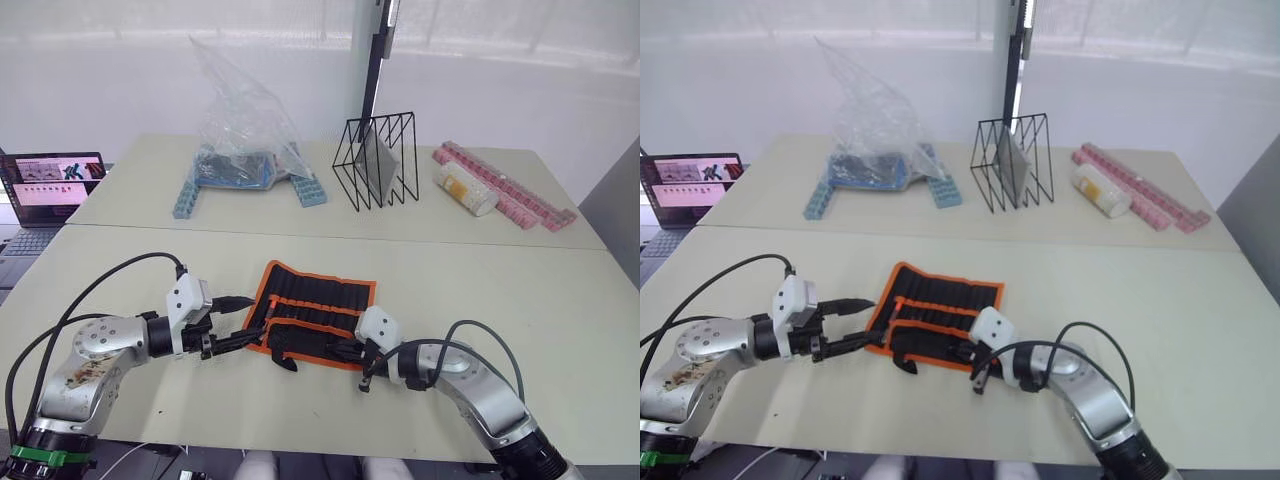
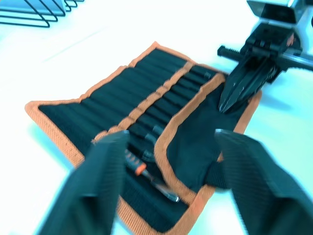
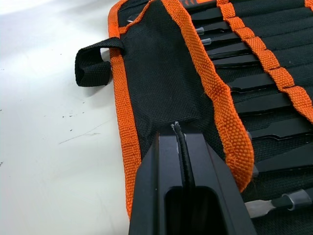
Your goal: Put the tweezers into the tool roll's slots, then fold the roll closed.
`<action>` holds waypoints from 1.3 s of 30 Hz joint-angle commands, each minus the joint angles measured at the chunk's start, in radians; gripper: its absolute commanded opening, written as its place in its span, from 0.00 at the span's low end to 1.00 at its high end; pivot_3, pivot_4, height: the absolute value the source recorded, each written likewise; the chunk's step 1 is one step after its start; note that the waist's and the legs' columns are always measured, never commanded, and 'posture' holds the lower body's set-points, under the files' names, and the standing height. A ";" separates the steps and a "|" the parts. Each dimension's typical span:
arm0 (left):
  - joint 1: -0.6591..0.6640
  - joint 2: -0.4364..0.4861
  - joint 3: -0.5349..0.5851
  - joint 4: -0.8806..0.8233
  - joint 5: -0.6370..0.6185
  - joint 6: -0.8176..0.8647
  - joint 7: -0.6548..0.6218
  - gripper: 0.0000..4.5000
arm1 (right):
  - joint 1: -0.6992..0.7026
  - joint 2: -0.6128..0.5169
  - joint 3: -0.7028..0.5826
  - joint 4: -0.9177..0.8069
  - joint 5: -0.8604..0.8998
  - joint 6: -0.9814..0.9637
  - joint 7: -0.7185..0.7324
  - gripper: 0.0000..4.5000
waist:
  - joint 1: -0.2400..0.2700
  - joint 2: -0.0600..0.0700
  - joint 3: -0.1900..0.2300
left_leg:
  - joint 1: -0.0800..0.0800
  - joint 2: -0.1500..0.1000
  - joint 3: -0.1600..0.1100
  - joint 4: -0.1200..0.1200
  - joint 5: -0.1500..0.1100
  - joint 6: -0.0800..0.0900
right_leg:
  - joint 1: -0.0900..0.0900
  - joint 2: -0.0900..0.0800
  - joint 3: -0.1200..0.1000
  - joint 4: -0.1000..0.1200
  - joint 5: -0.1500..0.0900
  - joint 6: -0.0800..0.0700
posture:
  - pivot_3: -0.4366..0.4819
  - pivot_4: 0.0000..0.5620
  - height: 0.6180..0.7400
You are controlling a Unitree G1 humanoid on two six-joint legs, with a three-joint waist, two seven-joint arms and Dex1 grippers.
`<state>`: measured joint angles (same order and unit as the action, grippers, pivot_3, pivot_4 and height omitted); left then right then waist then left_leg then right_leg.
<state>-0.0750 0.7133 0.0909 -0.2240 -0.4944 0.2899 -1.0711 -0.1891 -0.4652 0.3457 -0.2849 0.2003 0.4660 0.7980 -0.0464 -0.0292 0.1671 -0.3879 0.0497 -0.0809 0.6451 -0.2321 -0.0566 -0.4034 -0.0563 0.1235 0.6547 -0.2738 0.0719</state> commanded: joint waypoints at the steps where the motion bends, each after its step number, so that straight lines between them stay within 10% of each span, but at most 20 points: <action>1: 0.006 -0.048 -0.036 -0.040 -0.006 0.004 0.032 0.31 | -0.001 -0.004 0.014 -0.002 -0.004 0.012 0.009 0.00 | 0.000 0.000 0.000 | 0.000 0.000 0.000 0.000 0.000 0.000 | 0.000 0.000 0.000 0.000 0.000 0.000 | 0.48 0.27 0.82; 6: -0.015 -0.131 -0.122 0.015 0.117 -0.034 0.132 0.01 | 0.009 -0.012 0.009 -0.014 -0.006 0.013 0.008 0.00 | 0.001 0.000 0.000 | 0.000 0.000 0.000 0.000 0.000 0.000 | 0.000 0.000 0.000 0.000 0.001 -0.002 | 0.48 0.27 0.82; 16: 0.049 -0.198 -0.242 0.074 0.293 -0.031 0.278 0.01 | 0.008 -0.015 -0.007 -0.062 0.006 0.035 -0.012 0.00 | 0.005 0.000 0.000 | 0.003 0.000 0.000 0.000 0.000 0.000 | 0.003 0.000 0.000 -0.001 0.001 -0.001 | 0.48 0.27 0.82; 29: 0.042 -0.195 -0.250 0.070 0.285 -0.022 0.281 0.01 | -0.150 0.155 0.107 0.059 0.000 0.012 0.010 0.00 | 0.005 0.001 -0.001 | 0.008 0.000 0.000 -0.001 0.000 0.000 | 0.012 -0.001 -0.001 -0.007 0.000 0.002 | 0.48 0.27 0.82; 39: 0.047 -0.178 -0.239 0.071 0.283 -0.037 0.262 0.01 | -0.102 0.066 0.125 0.147 -0.059 0.005 0.030 0.00 | 0.004 0.002 -0.001 | 0.009 0.000 0.000 -0.001 0.000 0.000 | 0.012 -0.001 -0.001 -0.007 0.000 0.002 | 0.48 0.27 0.82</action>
<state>-0.0499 0.5191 -0.1395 -0.1804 -0.2273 0.2398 -0.7995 -0.3253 -0.3580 0.4891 -0.1507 0.1600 0.4460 0.8209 -0.0423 -0.0272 0.1657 -0.3791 0.0494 -0.0811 0.6440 -0.2322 -0.0568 -0.3911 -0.0571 0.1224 0.6474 -0.2743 0.0739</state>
